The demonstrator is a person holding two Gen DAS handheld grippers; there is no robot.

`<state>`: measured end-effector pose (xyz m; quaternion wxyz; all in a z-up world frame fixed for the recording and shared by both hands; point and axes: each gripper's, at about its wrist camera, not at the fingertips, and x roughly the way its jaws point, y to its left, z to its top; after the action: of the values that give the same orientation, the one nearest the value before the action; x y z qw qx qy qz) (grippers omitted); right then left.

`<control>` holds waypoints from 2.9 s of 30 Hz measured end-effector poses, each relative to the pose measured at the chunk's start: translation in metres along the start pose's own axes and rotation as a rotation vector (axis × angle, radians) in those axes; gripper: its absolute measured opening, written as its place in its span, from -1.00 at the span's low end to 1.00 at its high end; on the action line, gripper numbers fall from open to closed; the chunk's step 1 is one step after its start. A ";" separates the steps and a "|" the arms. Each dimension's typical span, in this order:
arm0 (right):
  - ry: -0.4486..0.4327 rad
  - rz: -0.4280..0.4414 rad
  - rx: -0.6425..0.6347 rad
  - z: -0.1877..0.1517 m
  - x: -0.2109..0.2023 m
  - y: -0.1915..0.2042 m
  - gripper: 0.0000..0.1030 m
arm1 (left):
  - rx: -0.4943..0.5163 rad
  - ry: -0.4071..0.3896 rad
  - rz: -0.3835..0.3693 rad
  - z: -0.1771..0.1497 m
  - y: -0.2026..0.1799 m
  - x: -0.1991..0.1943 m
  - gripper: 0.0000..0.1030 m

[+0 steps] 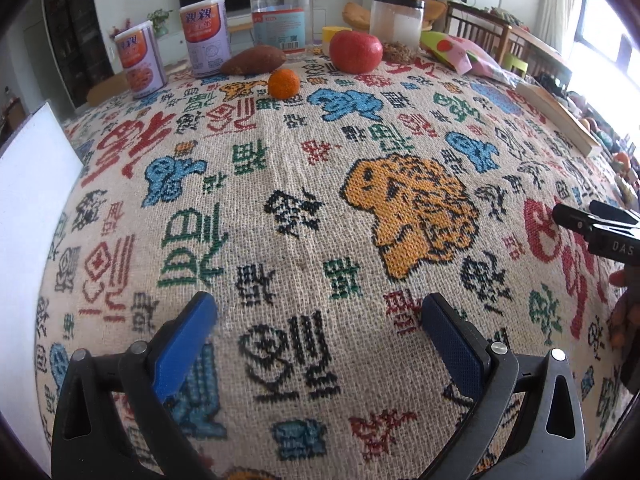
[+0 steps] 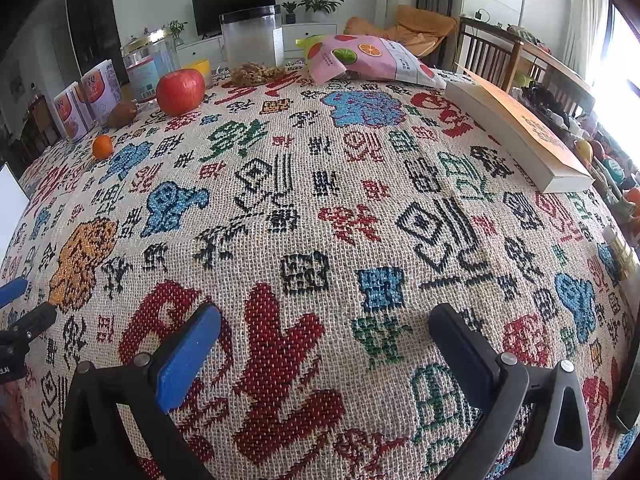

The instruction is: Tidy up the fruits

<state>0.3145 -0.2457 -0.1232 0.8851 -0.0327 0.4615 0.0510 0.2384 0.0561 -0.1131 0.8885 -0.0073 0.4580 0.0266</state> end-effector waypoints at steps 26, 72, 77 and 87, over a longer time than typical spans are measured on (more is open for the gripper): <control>-0.261 0.064 -0.057 -0.179 -0.196 0.048 1.00 | -0.080 -0.180 0.182 -0.115 0.011 -0.177 0.98; -0.172 0.304 -0.227 -0.149 -0.182 0.115 0.48 | -0.188 -0.058 0.141 -0.136 0.041 -0.155 0.98; -0.079 0.317 -0.299 -0.133 -0.132 0.143 0.24 | -0.193 -0.018 0.116 -0.124 0.050 -0.140 0.98; -0.143 0.347 -0.158 -0.127 -0.124 0.110 -0.45 | -0.153 -0.005 0.003 -0.052 0.040 -0.111 0.98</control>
<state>0.1268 -0.1576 -0.0952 0.8882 -0.0185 0.3908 0.2410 0.1296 0.0898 -0.0529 0.8865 -0.0745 0.4523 0.0631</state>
